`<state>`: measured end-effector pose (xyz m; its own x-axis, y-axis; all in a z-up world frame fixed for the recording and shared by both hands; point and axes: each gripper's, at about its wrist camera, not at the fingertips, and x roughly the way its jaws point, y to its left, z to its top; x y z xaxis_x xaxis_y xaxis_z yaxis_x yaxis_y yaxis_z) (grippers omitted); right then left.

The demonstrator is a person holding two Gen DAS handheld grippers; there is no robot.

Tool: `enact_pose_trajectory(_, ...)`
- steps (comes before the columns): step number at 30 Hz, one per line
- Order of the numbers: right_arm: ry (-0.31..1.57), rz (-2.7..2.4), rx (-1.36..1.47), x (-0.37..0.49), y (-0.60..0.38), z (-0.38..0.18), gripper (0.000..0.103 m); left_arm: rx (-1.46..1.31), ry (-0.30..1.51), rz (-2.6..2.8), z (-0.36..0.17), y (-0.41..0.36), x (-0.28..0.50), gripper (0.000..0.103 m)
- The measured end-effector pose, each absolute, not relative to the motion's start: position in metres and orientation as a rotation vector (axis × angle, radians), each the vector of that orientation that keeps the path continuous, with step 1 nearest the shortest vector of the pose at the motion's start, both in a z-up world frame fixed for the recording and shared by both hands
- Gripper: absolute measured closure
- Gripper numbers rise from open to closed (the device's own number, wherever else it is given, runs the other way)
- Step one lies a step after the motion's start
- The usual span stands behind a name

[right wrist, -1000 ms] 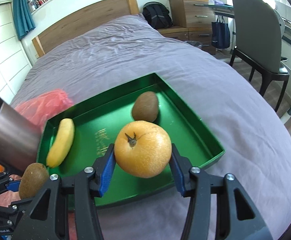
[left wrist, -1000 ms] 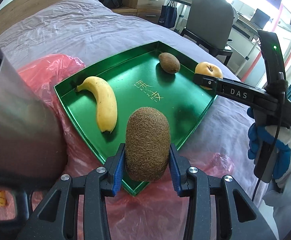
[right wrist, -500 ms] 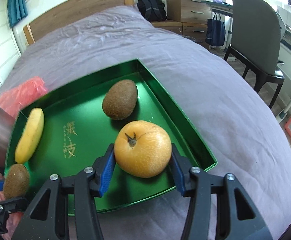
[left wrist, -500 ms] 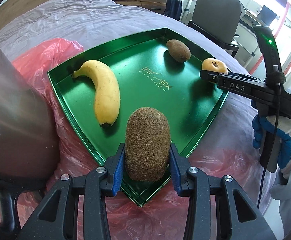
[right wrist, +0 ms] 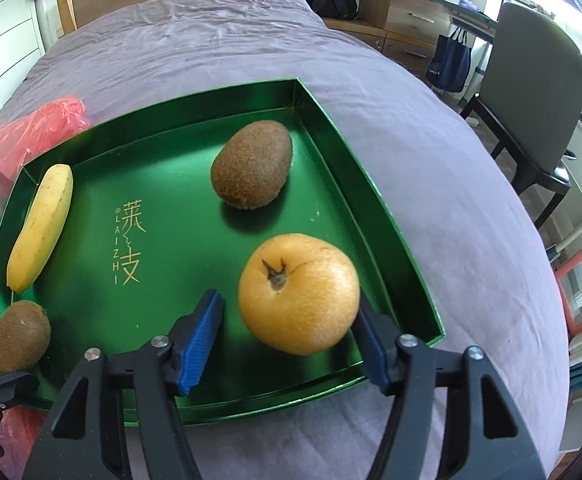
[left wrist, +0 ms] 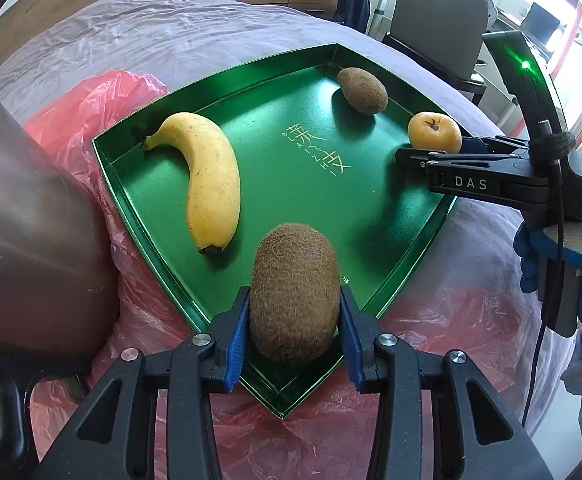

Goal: Organize fruits
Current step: 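Open the left tool on the kiwi while the right tool releases the pear in the tray, then move both open tools back toward the remaining fruit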

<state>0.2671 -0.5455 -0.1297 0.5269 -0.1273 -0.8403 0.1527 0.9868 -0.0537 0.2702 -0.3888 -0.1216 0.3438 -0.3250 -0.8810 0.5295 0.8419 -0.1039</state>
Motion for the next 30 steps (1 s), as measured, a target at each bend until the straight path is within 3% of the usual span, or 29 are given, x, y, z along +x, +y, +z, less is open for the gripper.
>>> enact_pose_trajectory(2, 1.014, -0.171, 0.03, 0.269, -0.544, -0.129, 0.024, 0.224, 1.085, -0.552, -0.12, -0.39, 0.27, 0.064)
enact_pose_trajectory(6, 1.031, -0.179, 0.027, 0.271, -0.539, -0.125, 0.019, 0.25, 1.063, -0.537, -0.113, -0.391, 0.27, 0.046)
enact_pose_trajectory(9, 1.016, -0.18, 0.032, 0.267, -0.536, -0.117, 0.009, 0.245, 1.047, -0.537, -0.103, -0.39, 0.266, 0.043)
enact_pose_trajectory(26, 0.848, -0.193, 0.116, 0.184, -0.518, -0.036, 0.0, 0.314, 0.93, -0.597, -0.032, -0.368, 0.188, 0.037)
enact_pose_trajectory(30, 0.809, -0.178, 0.119, 0.154, -0.502, -0.02, 0.0, 0.331, 0.908, -0.608, -0.021, -0.355, 0.163, 0.03)
